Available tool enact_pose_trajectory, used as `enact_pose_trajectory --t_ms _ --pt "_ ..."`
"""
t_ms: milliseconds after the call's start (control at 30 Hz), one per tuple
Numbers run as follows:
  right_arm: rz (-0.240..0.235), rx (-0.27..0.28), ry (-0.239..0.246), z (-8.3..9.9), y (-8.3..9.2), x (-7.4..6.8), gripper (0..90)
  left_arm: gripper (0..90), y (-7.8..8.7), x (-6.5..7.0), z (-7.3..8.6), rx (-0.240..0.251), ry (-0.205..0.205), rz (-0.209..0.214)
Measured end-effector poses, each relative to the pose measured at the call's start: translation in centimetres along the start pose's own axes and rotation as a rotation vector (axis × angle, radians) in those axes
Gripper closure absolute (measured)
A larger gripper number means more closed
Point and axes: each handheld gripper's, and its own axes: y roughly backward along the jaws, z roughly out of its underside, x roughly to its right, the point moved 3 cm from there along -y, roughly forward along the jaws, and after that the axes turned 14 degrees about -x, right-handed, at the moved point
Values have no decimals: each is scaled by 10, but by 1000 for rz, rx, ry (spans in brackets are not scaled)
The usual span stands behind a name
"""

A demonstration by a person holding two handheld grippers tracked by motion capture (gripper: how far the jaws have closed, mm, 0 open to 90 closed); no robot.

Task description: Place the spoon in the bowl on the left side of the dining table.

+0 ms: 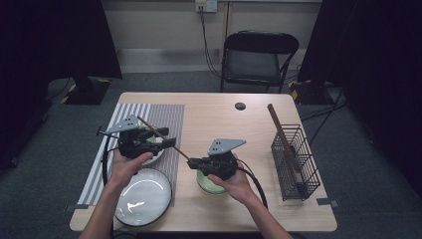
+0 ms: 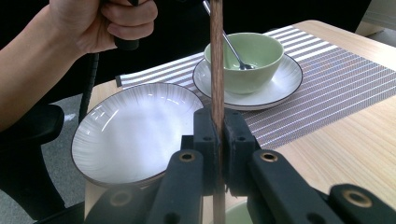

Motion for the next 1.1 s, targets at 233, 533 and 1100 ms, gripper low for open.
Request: enact_pose_trajectory --t_ms 233,533,1100 --pt "-13 -8 -7 3 -4 -1 862 412 10 -9 1 18 20 -14" --pt "-14 -11 0 3 -3 -2 860 403 28 -24 5 57 64 -46" --pt "-7 23 -13 2 10 3 862 358 21 -36 14 35 104 -38"
